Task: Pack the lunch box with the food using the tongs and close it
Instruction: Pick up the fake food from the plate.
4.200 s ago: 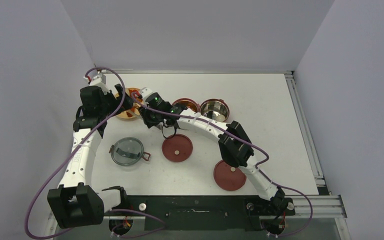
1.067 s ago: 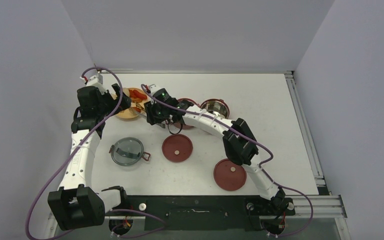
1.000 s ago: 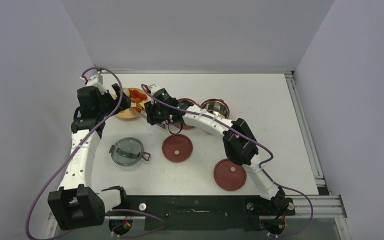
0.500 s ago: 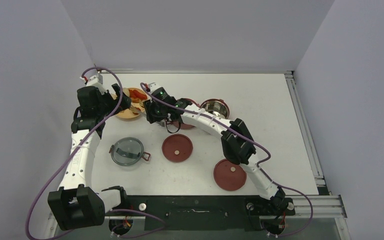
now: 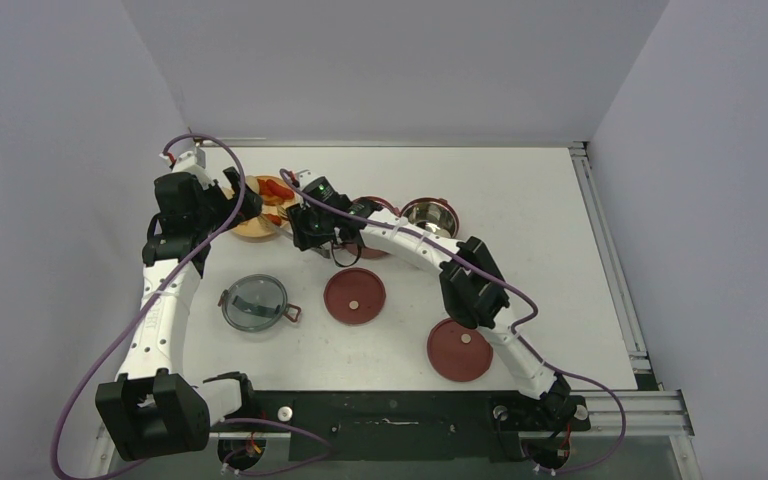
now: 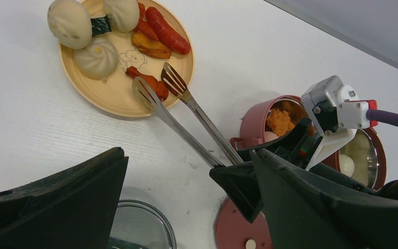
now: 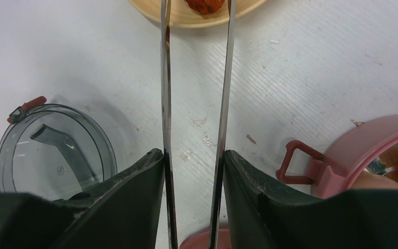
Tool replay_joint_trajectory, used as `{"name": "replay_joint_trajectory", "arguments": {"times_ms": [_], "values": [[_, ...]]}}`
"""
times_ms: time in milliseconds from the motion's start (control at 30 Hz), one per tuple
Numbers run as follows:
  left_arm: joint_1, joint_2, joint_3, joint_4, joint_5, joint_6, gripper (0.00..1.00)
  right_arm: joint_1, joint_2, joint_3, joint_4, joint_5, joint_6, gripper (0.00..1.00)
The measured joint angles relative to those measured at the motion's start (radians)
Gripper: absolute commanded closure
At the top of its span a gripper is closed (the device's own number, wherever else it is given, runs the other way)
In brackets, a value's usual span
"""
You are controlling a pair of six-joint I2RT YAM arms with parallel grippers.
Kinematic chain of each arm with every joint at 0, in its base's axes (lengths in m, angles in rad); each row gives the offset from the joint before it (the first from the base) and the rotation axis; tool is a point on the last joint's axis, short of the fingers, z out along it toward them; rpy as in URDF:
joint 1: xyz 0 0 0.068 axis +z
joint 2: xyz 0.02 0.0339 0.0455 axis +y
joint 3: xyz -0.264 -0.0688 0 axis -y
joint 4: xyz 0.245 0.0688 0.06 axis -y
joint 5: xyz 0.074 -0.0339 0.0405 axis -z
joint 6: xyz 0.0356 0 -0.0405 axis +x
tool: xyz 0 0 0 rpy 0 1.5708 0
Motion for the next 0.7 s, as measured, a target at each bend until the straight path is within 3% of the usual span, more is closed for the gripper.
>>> {"name": "replay_joint_trajectory", "arguments": {"times_ms": [400, 700], "values": [[0.000, 0.000, 0.000, 0.000, 0.001, 0.000, 0.04, 0.006, 0.020, 0.043, -0.003, -0.016, 0.000, 0.65], [0.000, 0.000, 0.000, 0.000, 0.003, 0.000, 0.04, 0.006, 0.040, 0.046, -0.010, -0.014, 0.000, 0.80]]}}
